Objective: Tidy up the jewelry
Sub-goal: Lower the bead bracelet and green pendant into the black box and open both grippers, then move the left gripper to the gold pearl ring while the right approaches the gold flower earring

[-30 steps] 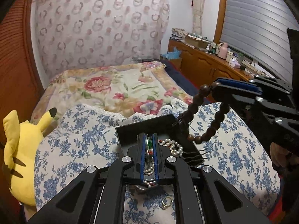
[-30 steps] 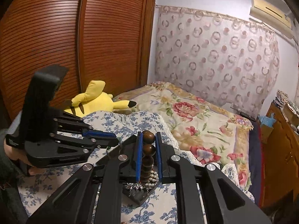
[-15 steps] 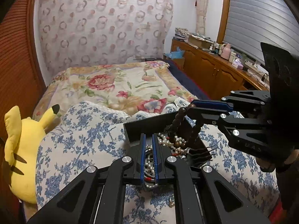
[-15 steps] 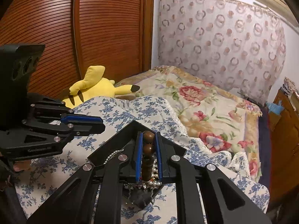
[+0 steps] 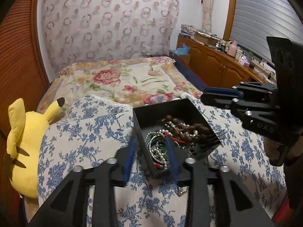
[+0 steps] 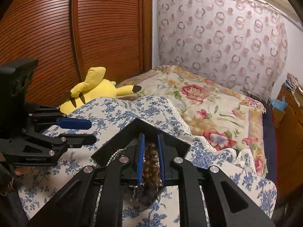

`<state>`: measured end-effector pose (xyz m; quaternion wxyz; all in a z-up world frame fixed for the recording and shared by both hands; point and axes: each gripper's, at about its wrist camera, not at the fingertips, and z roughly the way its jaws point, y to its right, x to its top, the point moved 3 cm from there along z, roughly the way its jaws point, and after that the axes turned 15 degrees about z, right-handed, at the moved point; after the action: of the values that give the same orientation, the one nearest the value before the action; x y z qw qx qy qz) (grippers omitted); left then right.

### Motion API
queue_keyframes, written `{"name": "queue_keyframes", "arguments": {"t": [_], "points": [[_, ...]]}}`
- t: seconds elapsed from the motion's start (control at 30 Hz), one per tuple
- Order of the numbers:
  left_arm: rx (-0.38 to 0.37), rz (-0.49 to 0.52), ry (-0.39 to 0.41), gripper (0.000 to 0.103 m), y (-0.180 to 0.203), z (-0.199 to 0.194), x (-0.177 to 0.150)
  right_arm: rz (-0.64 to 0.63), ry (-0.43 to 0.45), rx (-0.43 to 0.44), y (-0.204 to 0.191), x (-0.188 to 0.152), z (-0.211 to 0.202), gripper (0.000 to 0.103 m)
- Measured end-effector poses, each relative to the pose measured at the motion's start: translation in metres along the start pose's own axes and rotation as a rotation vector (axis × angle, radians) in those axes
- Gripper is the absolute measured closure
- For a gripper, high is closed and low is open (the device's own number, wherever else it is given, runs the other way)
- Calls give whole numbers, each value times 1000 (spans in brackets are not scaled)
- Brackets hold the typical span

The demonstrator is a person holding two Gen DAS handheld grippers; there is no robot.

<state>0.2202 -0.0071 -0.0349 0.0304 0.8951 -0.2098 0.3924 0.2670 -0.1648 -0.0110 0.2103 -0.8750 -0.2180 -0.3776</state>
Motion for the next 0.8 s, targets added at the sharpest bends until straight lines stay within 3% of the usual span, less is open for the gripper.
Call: {"name": "queue_keyframes", "arguments": {"t": [0.1,0.17,0.23,0.3,0.4,0.5,0.8], "points": [[-7,4,-2,55,4,-3,-5,7,9,-11,1,-9,-12,86],[-2,7,-3,37,6,-5,-7,14,11,-14,2,-19,-22,82],[15,22,1,33,11,-8,-10,22,12,-19,3,-29,-30,74],[22,32,-6,30,14,-10,-14,35,3,-20,5,-41,-37,73],[24,41,-8,17,19,-12,-17,44,-19,-34,5,-62,-45,71],[31,44,-17,10,21,-13,-22,53,-36,-45,4,-78,-50,57],[9,39,-61,8,25,-7,-45,76,-137,-57,8,-127,-37,52]]}}
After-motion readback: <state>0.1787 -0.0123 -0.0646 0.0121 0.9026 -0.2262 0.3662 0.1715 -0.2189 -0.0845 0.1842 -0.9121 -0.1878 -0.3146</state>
